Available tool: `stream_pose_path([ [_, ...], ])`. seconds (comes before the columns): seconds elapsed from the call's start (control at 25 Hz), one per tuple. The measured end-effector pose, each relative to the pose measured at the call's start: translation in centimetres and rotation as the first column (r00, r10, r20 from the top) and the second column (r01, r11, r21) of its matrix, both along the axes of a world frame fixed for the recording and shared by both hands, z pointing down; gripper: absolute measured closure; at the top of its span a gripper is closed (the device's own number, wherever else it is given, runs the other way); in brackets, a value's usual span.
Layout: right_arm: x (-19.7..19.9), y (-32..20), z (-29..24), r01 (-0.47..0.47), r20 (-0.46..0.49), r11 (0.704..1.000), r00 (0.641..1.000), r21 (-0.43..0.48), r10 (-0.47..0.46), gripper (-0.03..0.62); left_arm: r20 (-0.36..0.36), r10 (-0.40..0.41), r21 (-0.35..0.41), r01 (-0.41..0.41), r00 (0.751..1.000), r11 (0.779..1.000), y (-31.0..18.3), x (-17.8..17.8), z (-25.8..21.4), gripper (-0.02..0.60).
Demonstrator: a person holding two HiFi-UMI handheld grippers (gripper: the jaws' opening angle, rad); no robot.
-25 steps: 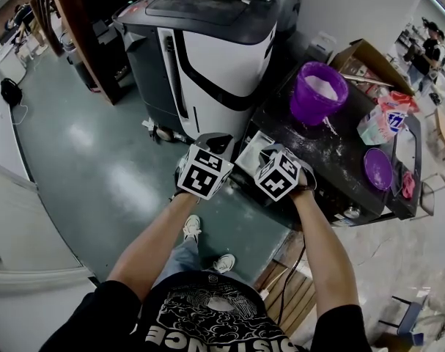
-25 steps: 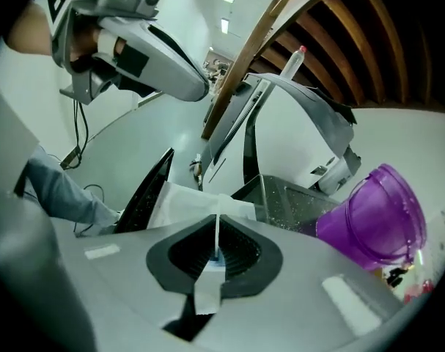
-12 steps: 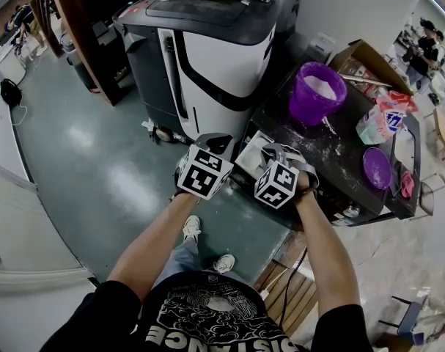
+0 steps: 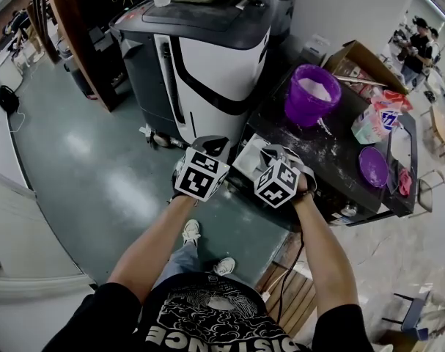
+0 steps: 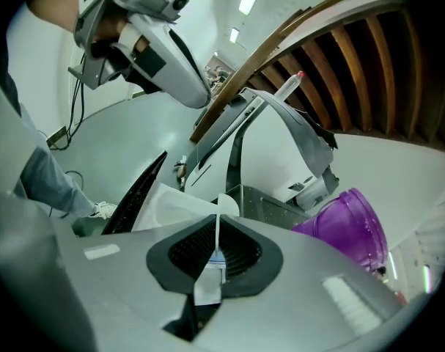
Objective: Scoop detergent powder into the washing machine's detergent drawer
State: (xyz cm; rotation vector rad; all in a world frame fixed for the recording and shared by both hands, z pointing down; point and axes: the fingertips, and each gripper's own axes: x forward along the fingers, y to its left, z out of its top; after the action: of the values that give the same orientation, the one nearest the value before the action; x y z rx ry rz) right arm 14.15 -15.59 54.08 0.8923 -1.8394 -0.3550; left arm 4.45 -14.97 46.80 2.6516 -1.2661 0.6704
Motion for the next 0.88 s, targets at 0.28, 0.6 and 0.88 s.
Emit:
stream_pose_path([
  [0.28, 1.6, -0.2, -3.0, -0.158, 0.204, 0.986, 0.965, -0.042, 0.164, 0.556, -0.015, 0.058, 0.009, -0.058, 0.998, 0.998, -0.7, 1.9, -1.3, 0.58],
  [0.6, 4.5, -0.2, -6.7, -0.329, 0.39, 0.941, 0.859, -0.073, 0.331, 0.556, -0.048, 0.128, 0.021, -0.127, 0.991, 0.992, -1.9, 4.4, -3.4, 0.58],
  [0.88, 8.0, 0.1, -9.6, -0.469, 0.507, 0.88, 0.743, -0.073, 0.437, 0.556, -0.076, 0.203, 0.039, -0.2, 0.976, 0.979, -3.0, 7.3, -5.3, 0.58],
])
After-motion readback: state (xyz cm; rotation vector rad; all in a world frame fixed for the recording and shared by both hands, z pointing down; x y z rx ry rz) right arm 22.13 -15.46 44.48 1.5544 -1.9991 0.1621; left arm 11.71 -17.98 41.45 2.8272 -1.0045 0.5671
